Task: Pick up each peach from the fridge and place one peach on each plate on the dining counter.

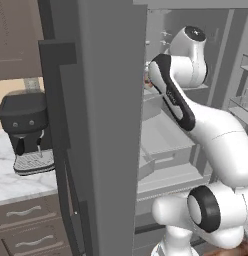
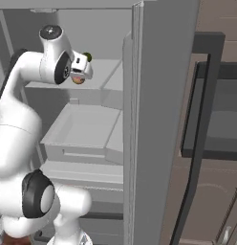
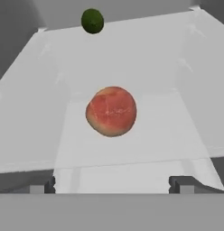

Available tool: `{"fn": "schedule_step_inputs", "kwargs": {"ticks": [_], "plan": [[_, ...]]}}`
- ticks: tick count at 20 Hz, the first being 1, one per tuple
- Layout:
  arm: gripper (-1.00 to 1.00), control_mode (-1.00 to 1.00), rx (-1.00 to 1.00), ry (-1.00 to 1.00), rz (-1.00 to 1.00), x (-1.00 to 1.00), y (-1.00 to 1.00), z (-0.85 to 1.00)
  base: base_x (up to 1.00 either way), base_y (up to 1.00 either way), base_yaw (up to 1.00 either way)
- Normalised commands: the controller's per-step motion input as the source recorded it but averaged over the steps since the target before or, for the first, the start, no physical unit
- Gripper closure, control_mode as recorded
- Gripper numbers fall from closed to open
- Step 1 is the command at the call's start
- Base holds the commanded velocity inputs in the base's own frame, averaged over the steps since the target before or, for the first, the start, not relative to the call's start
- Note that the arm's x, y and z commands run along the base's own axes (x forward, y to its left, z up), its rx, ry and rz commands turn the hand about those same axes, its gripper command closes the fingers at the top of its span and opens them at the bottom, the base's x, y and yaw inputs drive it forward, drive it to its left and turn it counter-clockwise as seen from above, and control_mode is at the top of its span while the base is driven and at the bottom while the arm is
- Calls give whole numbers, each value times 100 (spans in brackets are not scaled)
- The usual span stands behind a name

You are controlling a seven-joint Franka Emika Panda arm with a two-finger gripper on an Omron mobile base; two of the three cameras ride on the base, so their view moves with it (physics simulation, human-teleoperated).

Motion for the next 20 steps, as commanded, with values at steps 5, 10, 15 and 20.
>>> {"fn": "schedule_step_inputs", "kwargs": {"ticks": [5, 10, 15, 20], "plan": [[-100, -100, 0, 13, 2, 100, 0, -8, 0, 0, 0], [-100, -100, -3, 11, 1, 100, 9, -5, 0, 0, 0], [-100, -100, -4, 17, 0, 13, 6, 0, 0, 0, 0], [-100, -100, 0, 14, 0, -56, 0, 0, 0, 0, 0]]}}
